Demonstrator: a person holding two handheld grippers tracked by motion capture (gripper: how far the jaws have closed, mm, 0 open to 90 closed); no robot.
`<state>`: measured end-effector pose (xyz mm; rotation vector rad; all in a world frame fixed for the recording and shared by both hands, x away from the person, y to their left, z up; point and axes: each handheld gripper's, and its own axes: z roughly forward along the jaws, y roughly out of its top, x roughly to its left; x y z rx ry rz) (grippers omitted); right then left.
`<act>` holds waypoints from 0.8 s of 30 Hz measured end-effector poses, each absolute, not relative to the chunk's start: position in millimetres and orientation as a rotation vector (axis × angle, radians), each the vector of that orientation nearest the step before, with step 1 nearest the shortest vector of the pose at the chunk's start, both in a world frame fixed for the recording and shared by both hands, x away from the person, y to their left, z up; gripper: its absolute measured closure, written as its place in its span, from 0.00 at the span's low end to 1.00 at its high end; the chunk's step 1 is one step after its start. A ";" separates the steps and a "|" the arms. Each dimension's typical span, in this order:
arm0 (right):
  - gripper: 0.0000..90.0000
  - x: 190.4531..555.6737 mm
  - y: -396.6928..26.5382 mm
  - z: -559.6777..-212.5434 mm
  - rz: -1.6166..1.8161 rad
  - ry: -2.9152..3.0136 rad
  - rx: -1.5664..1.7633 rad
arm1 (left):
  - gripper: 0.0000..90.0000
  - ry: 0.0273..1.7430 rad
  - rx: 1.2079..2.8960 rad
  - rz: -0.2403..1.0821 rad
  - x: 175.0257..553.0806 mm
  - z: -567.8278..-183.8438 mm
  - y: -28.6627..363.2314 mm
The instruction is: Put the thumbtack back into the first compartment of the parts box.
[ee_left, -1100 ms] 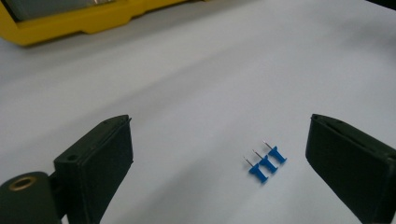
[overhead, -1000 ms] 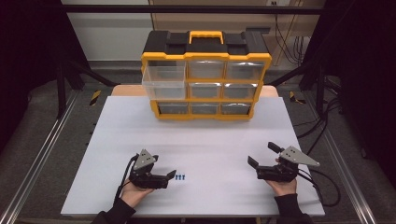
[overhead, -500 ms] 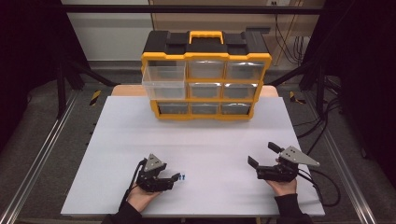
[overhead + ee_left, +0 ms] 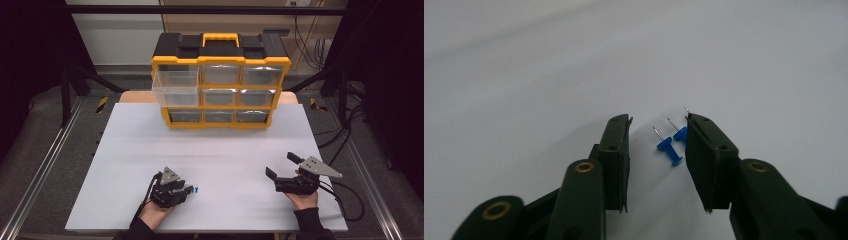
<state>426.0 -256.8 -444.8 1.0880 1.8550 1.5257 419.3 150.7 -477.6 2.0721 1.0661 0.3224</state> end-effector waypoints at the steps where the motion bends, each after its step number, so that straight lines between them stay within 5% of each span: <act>1: 0.01 426.1 -256.9 -444.8 1.526 1.855 1.085 | 0.72 1.070 2.071 0.328 419.1 -477.8 150.1; 24: 0.01 425.9 -256.0 -444.1 1.540 1.851 1.106 | 0.93 1.072 2.118 0.408 414.1 -478.7 143.2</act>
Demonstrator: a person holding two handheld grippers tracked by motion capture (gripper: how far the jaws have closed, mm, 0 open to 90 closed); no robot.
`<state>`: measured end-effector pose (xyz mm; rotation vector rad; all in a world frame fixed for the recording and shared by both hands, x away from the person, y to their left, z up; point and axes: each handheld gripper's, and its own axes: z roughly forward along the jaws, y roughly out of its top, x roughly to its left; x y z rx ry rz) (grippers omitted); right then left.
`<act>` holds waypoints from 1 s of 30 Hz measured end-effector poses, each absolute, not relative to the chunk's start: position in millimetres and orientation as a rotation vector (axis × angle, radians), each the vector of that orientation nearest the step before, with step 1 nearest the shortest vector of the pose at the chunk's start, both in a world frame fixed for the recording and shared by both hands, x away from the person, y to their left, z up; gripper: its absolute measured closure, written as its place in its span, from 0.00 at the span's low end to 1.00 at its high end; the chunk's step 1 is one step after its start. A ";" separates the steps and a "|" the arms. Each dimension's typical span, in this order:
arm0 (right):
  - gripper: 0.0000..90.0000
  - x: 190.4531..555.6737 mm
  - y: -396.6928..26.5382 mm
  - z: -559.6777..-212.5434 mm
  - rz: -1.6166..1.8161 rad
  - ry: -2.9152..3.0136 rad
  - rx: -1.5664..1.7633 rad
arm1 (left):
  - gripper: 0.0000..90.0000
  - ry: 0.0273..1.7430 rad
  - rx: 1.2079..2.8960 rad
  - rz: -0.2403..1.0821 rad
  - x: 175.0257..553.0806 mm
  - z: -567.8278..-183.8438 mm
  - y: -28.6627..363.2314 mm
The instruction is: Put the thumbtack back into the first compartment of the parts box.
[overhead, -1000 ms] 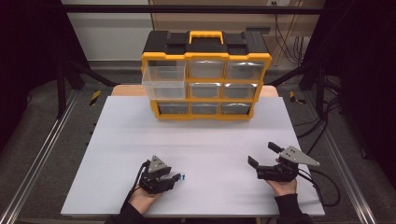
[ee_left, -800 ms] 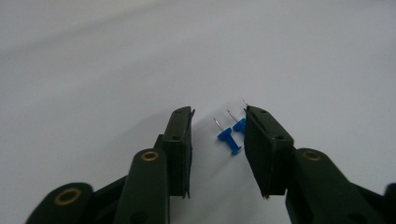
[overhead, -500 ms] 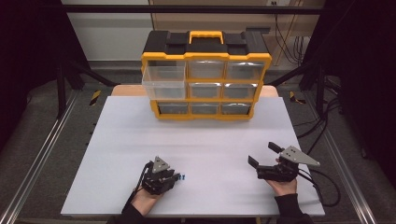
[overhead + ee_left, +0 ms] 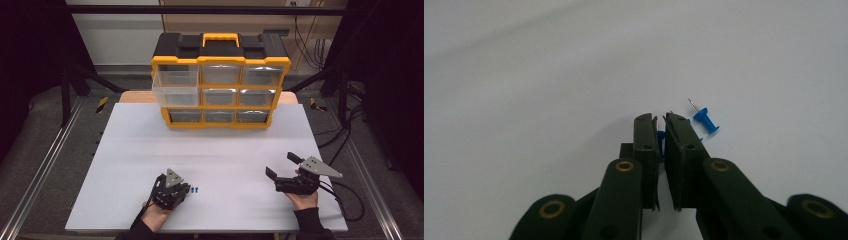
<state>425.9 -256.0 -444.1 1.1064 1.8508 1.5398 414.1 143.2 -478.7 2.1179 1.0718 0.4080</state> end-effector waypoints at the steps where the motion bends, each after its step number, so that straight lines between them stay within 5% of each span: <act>1: 0.01 426.1 -255.4 -444.2 1.550 1.846 1.107 | 0.93 1.066 2.127 0.405 414.4 -478.4 143.7; 30: 0.01 426.2 -256.0 -444.7 1.558 1.853 1.109 | 0.94 1.021 1.990 0.420 421.9 -435.9 177.3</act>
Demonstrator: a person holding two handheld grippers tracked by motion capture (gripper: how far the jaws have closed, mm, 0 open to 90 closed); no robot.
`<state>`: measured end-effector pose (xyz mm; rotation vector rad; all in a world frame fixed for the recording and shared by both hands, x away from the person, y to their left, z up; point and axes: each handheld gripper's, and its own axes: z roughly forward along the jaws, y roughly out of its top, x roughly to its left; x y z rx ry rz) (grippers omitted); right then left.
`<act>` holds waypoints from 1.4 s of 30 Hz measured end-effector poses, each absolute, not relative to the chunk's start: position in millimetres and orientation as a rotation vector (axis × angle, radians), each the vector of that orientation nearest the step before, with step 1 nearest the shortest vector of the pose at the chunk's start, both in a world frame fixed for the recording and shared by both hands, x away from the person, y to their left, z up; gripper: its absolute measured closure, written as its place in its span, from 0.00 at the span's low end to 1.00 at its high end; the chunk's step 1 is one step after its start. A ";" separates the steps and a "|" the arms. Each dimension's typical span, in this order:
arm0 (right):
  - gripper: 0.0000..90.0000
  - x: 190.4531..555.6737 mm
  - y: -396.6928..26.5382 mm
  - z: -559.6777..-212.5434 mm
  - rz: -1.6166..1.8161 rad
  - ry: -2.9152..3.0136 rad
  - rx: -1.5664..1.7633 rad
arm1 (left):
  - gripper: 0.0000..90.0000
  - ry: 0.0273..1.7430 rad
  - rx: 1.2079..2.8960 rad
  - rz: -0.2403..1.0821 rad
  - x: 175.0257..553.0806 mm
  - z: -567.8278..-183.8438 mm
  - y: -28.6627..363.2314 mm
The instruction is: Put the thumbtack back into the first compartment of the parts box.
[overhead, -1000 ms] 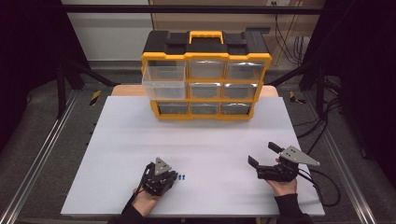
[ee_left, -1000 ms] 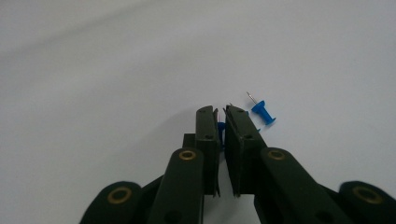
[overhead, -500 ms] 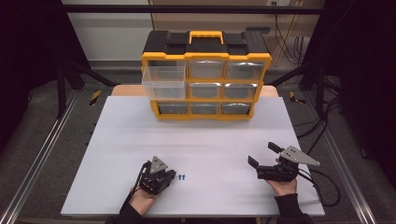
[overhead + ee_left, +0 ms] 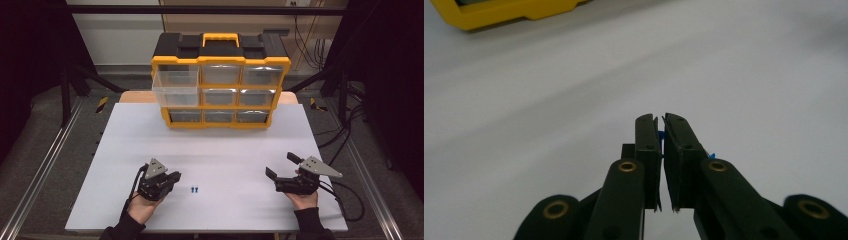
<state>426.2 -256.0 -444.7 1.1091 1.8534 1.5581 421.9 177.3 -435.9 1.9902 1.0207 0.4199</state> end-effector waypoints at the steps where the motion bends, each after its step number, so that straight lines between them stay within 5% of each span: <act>1: 0.01 426.2 -256.0 -444.7 1.558 1.854 1.110 | 0.94 1.015 1.981 0.431 423.2 -431.3 179.3; 42: 0.01 426.4 -257.3 -445.1 1.548 1.852 1.111 | 0.94 0.864 1.850 0.549 472.6 -298.1 205.3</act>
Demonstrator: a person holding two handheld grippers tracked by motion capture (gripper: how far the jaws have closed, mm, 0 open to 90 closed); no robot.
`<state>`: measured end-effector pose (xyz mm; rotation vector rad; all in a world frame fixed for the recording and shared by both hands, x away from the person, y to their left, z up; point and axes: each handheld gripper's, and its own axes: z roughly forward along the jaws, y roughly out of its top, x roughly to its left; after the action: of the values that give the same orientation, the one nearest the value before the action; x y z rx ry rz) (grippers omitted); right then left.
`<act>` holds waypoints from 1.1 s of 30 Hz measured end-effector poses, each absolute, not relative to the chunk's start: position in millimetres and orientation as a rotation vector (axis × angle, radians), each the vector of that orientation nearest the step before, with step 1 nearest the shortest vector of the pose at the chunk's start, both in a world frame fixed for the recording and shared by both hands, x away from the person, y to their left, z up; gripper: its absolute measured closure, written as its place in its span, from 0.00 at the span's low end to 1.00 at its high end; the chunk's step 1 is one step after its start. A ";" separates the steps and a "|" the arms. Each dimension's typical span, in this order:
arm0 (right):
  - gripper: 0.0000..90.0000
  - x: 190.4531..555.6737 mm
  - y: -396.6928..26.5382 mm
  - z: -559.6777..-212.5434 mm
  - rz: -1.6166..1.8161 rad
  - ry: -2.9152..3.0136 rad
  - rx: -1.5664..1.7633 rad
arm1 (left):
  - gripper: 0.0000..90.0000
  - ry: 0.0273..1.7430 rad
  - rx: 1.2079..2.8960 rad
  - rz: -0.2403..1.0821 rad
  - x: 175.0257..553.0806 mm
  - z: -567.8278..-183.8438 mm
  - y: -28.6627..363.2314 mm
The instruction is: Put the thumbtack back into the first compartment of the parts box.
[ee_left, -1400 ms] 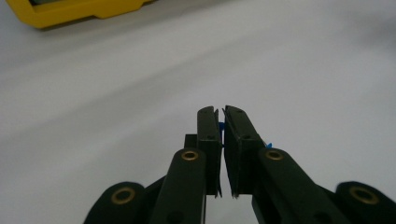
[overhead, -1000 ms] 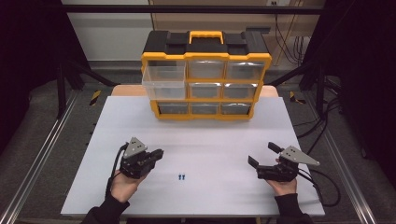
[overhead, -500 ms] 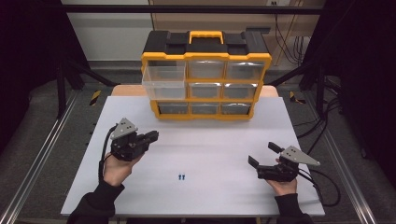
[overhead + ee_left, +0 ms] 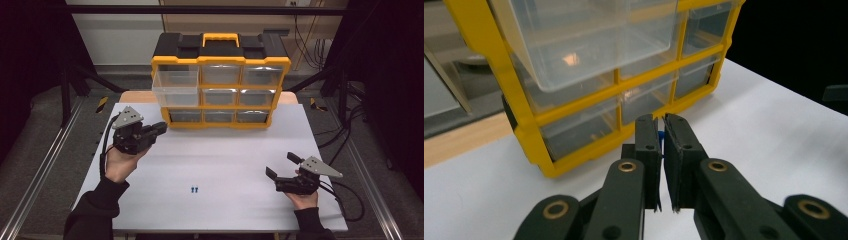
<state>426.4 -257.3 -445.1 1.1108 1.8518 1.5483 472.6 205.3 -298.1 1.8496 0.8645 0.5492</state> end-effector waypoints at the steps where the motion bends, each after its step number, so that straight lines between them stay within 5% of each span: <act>1: 0.01 426.5 -257.2 -445.1 1.549 1.852 1.112 | 0.94 0.858 1.849 0.560 474.9 -291.3 203.9; 33: 0.01 426.1 -257.6 -444.8 1.545 1.857 1.114 | 0.94 0.769 1.851 0.693 515.9 -211.2 178.4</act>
<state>426.1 -257.6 -444.8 1.1145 1.8567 1.5452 515.9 178.4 -211.2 1.8506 0.7693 0.6926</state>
